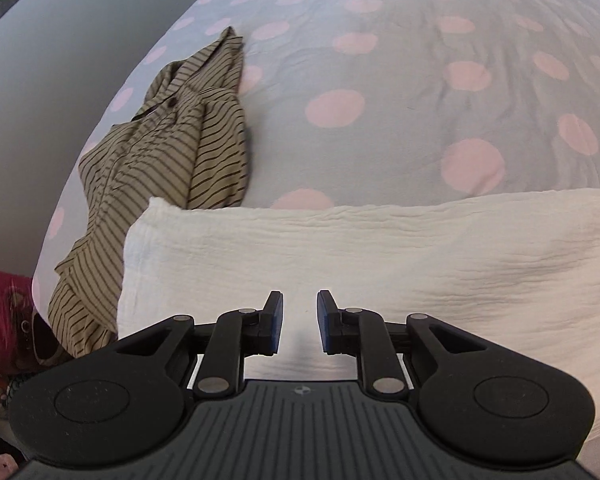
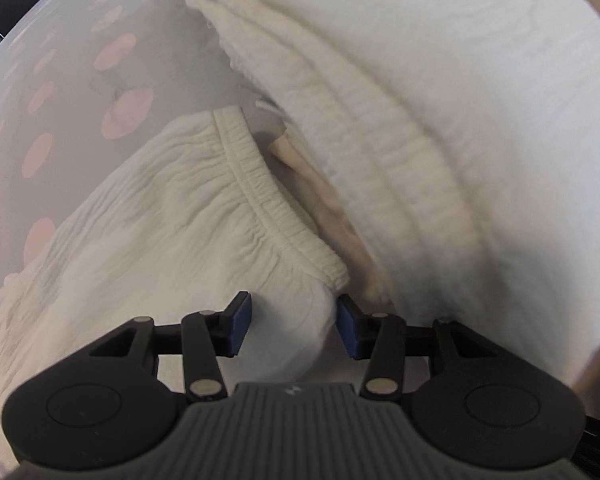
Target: Fold clothes
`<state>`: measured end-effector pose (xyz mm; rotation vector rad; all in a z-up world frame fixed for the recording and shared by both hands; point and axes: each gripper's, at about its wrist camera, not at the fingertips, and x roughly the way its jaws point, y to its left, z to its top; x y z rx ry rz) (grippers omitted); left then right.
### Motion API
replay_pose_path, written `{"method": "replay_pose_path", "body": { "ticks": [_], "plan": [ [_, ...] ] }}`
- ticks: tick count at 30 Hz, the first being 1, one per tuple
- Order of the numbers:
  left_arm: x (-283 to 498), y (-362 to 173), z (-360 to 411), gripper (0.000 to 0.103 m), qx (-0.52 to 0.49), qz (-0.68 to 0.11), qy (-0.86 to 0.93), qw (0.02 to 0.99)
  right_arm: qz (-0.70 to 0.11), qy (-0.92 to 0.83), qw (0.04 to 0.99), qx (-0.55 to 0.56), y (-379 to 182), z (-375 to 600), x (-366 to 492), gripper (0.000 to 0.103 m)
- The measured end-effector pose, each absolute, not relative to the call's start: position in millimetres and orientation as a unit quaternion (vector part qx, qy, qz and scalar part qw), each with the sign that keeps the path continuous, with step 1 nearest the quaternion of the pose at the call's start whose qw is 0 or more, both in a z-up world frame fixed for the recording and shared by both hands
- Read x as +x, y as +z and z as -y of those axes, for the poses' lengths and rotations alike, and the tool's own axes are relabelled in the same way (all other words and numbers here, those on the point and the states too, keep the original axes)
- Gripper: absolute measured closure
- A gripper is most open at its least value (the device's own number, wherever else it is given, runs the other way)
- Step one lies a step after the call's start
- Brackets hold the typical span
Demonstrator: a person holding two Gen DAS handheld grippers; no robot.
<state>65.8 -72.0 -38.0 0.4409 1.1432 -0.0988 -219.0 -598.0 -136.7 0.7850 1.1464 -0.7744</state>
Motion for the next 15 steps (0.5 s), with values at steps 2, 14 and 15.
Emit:
{"method": "replay_pose_path", "body": {
  "ticks": [2, 14, 15],
  "plan": [
    [67.4, -41.8, 78.7, 0.086, 0.213, -0.537, -0.046, 0.815, -0.529, -0.351, 0.689, 0.348, -150.9, 598.8, -208.9, 0.053],
    [71.9, -56.9, 121.7, 0.086, 0.237, -0.54, -0.068, 0.805, -0.521, -0.324, 0.727, 0.309, -133.2, 571.4, -167.3, 0.086],
    [70.4, -55.9, 125.3, 0.086, 0.236, -0.538, -0.073, 0.806, -0.509, -0.316, 0.739, 0.308, -122.8, 565.9, -167.8, 0.086]
  ]
}}
